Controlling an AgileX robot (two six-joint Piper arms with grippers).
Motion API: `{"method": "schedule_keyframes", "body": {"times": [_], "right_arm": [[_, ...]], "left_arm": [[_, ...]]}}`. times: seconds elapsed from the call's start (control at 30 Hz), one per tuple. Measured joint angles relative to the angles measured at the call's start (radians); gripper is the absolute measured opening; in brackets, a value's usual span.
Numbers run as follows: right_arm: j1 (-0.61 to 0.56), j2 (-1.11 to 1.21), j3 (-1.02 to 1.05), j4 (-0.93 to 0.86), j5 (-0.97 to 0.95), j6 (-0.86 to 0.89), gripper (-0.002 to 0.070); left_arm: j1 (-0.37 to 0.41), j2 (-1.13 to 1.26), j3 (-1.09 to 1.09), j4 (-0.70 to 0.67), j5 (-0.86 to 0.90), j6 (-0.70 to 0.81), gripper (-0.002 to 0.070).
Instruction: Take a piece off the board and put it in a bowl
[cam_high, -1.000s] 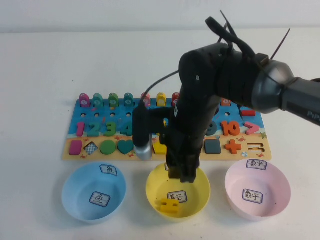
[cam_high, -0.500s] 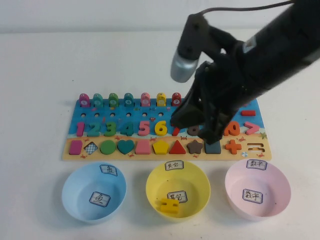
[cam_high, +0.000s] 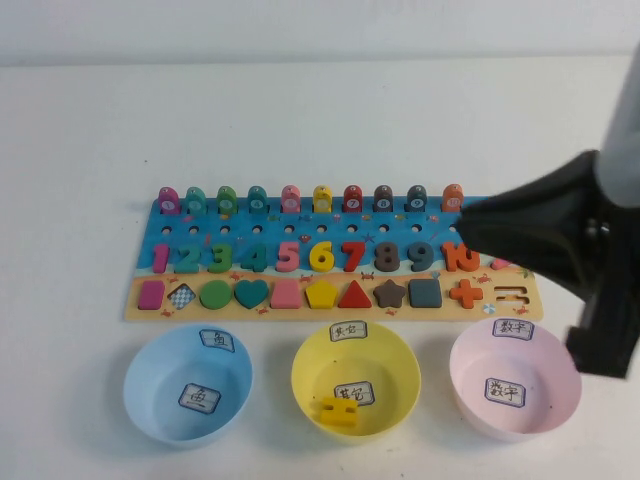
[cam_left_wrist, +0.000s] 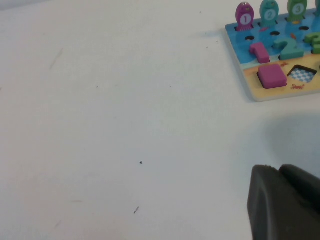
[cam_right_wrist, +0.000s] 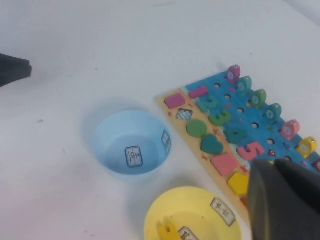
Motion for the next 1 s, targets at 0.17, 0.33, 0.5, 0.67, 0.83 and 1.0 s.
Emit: {"method": "schedule_keyframes", "body": {"times": [0.17,0.33,0.5,0.67,0.83,1.0], "right_arm": [[-0.053,-0.187,0.072,-0.217,0.097,0.226,-0.0015],[-0.08,-0.419,0.224,-0.402,0.045,0.301,-0.0015],[-0.082,-0.686,0.428,-0.533,-0.059,0.453,-0.0016],[-0.105,-0.896,0.632,-0.641,-0.166,0.606,-0.0016],[-0.326,-1.021,0.81,-0.643,-0.305,0.683,-0.0016],[-0.543,-1.039,0.992,-0.563,-0.484,0.692,-0.0016]], "left_arm": [[0.0,0.0,0.0,0.0,0.0,0.0,-0.0005],[0.0,0.0,0.0,0.0,0.0,0.0,-0.0005],[0.0,0.0,0.0,0.0,0.0,0.0,-0.0005],[0.0,0.0,0.0,0.0,0.0,0.0,-0.0005],[0.0,0.0,0.0,0.0,0.0,0.0,-0.0005],[0.0,0.0,0.0,0.0,0.0,0.0,-0.0005]]}}
